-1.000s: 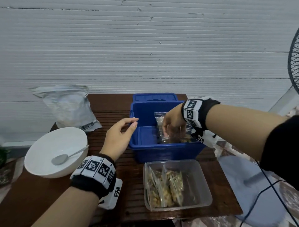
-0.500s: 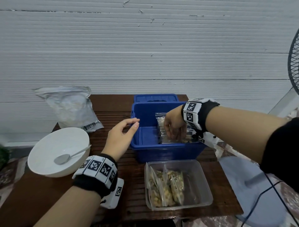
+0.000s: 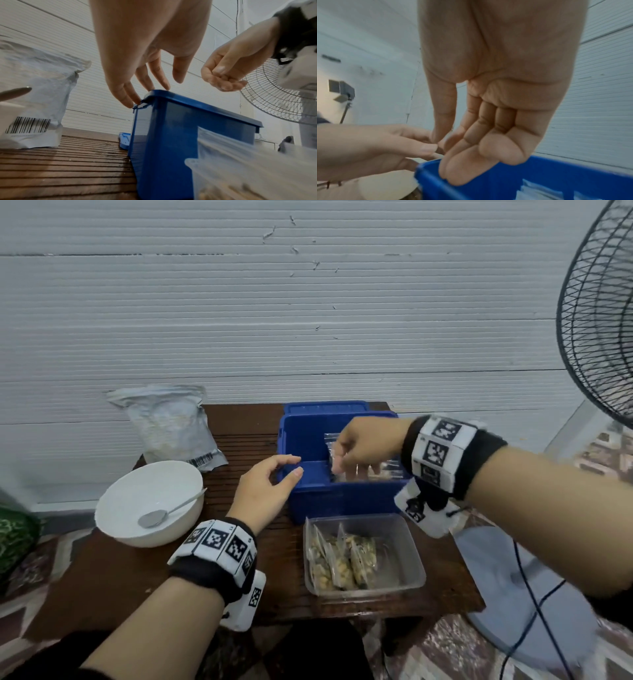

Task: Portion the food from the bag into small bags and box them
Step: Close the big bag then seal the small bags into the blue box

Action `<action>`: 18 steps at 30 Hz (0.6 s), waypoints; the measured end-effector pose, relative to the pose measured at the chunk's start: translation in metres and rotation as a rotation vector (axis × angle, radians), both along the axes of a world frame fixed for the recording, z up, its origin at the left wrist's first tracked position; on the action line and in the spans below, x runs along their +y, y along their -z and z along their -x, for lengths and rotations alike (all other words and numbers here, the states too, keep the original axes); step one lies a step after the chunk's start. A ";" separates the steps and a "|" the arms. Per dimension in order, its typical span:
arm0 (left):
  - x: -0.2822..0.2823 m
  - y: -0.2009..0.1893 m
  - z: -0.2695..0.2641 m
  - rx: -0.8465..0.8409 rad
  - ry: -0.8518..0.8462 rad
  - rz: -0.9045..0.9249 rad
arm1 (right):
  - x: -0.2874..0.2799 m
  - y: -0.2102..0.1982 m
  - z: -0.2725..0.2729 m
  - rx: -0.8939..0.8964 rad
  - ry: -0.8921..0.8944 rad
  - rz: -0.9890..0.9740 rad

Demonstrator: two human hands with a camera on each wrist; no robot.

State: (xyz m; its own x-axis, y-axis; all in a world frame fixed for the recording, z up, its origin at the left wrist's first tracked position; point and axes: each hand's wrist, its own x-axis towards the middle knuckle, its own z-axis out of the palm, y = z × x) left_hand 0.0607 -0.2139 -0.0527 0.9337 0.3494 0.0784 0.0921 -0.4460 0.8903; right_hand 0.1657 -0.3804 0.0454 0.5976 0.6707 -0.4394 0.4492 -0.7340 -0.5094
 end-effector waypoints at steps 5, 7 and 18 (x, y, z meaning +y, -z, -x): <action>-0.018 -0.003 0.021 0.028 0.039 -0.076 | -0.025 0.041 0.056 -0.126 0.036 0.095; -0.024 -0.002 0.029 0.038 0.057 -0.093 | -0.033 0.058 0.075 -0.183 0.072 0.144; -0.053 0.011 0.059 0.024 0.105 -0.294 | -0.057 0.109 0.120 -0.345 0.366 -0.060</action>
